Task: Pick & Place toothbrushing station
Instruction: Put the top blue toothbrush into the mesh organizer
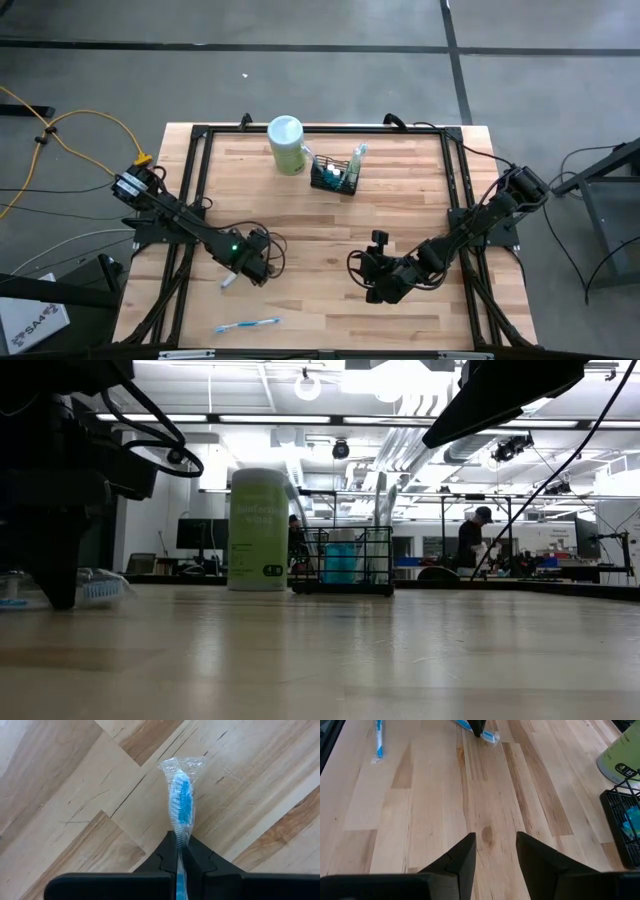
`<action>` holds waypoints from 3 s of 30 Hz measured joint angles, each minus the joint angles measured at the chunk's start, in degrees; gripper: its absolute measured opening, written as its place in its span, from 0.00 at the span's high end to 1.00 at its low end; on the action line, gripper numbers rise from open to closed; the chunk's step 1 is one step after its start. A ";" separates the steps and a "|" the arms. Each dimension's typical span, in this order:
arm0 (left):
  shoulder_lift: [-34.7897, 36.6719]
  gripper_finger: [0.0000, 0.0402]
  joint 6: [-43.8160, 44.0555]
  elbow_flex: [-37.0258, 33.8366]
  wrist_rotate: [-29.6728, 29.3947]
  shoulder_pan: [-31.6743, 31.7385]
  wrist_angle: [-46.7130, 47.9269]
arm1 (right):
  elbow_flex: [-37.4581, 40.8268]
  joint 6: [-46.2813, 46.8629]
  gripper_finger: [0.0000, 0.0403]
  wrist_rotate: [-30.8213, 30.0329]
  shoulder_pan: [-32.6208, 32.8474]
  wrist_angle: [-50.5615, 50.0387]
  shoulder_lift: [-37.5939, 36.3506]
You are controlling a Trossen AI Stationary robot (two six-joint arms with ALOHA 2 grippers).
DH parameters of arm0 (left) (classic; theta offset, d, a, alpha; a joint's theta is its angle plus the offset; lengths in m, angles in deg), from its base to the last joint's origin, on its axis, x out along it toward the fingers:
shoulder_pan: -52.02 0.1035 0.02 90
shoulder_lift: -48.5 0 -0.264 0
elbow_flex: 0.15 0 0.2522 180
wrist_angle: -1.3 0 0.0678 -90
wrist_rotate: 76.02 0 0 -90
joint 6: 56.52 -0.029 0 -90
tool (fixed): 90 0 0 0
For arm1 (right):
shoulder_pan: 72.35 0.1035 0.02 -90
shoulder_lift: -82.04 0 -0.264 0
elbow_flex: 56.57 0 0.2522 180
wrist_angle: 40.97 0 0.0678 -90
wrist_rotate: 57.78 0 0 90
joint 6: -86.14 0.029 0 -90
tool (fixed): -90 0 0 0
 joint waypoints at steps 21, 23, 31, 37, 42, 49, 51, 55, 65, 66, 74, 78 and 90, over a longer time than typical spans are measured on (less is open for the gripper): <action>13.64 1.00 -29.20 0.76 -28.02 0.55 -24.46 | 0.00 -0.13 0.67 0.00 0.00 0.01 0.02; 13.64 1.00 -32.75 0.81 -31.72 0.55 -26.46 | -0.01 -0.13 0.67 0.00 0.00 0.01 0.02; 13.67 1.00 -40.67 0.83 -46.43 0.53 -34.27 | -0.01 -0.15 0.67 -0.01 0.00 0.00 0.02; 13.67 1.00 -49.31 0.87 -51.44 1.72 -43.23 | 0.00 -0.17 0.67 0.00 0.00 0.00 0.02; 11.07 1.00 -57.95 0.90 -51.50 4.62 -53.76 | -0.01 -0.17 0.67 -0.02 0.00 0.02 0.02; 4.16 1.00 -72.24 0.91 -51.48 9.33 -74.61 | 0.00 -0.17 0.67 -0.02 0.00 0.11 0.02; 2.15 1.00 -76.37 0.90 -51.43 10.77 -80.54 | 0.00 -0.17 0.67 -0.02 0.00 0.11 0.02; -1.57 1.00 -82.83 0.92 -50.14 13.73 -90.70 | 0.00 -0.19 0.67 -0.02 0.00 0.13 0.02; -6.31 1.00 -93.21 0.92 -45.05 20.69 -111.42 | 0.00 -0.20 0.67 -0.02 0.00 0.35 0.02; -6.31 1.00 -93.36 0.92 -44.88 21.33 -111.92 | 0.00 -0.18 0.67 -0.02 0.00 0.35 0.02; -6.31 1.00 -89.63 0.96 -39.63 26.91 -112.89 | 0.00 -0.11 0.67 -0.02 0.00 0.37 0.02; -6.33 1.00 -90.52 2.39 -39.21 28.23 -112.89 | -0.01 -0.09 0.67 -0.02 0.00 0.40 0.18; -6.33 1.00 -96.11 8.59 -40.38 29.56 -111.17 | 0.03 -0.14 0.67 0.40 -1.07 0.07 4.82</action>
